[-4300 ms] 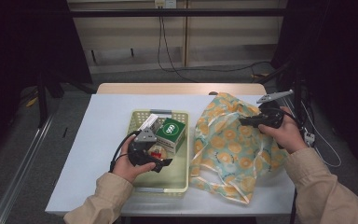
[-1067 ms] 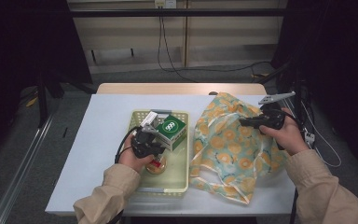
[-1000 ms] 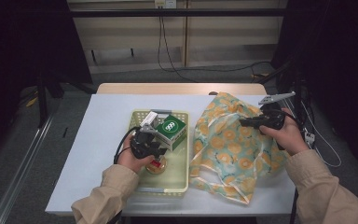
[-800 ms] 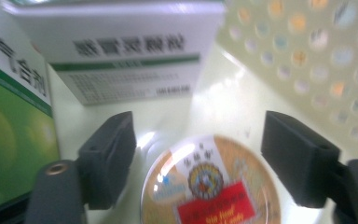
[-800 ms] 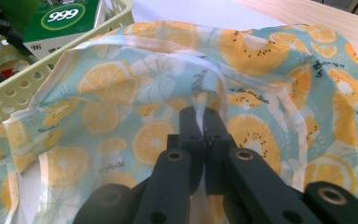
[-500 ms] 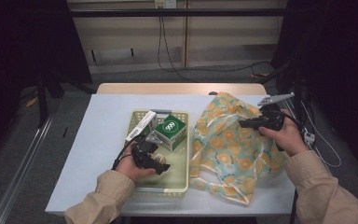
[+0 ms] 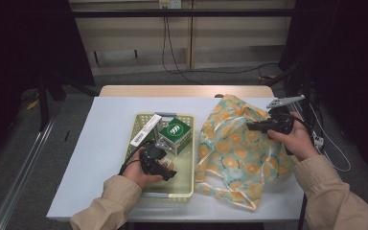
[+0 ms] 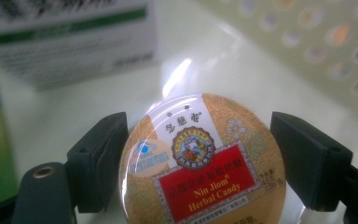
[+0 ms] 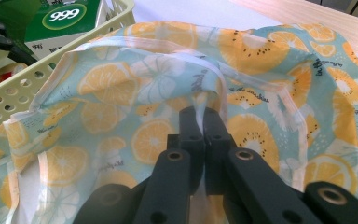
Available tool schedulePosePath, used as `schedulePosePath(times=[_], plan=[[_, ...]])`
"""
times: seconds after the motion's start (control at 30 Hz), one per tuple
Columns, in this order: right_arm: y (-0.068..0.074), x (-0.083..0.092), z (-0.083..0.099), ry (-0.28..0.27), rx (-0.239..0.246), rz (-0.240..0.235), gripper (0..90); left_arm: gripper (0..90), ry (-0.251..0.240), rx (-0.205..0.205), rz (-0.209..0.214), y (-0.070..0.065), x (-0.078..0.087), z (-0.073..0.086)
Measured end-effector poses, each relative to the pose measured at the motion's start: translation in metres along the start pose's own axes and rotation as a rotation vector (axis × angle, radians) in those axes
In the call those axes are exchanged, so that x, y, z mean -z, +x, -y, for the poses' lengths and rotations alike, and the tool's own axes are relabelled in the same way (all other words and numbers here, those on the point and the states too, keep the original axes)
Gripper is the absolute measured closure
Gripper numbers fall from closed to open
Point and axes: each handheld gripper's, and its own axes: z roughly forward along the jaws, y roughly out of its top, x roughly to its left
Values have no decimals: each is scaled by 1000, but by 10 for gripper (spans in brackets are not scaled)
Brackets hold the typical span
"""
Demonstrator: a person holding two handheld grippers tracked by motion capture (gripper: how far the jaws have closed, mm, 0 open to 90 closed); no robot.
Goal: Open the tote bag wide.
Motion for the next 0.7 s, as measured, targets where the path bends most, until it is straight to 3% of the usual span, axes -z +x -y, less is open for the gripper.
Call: schedulePosePath(times=[0.03,0.07,0.13,0.17,0.4,0.47,0.5,0.63,0.7], plan=[[0,0,0,0,0,2,894,212,18,-28,-8,0,0,-3],[0,0,0,0,-1,1,895,212,-4,-20,-6,-2,-3,-4],[1,-1,0,0,-2,2,894,207,0,-39,12,-3,-5,-7],[1,-1,0,0,-1,1,894,193,-3,-45,-1,-3,-5,-8],[0,-2,0,0,-1,-5,894,111,20,-32,11,0,0,1],[0,-2,0,-2,-3,-2,894,115,31,-27,7,0,-2,4],[0,-1,0,-2,-2,-2,894,113,49,-48,8,0,-2,5],[0,-1,1,-4,-5,2,895,202,48,-53,-11,1,1,5],[0,-2,1,-4,-6,2,895,205,19,-27,-15,0,2,5]])
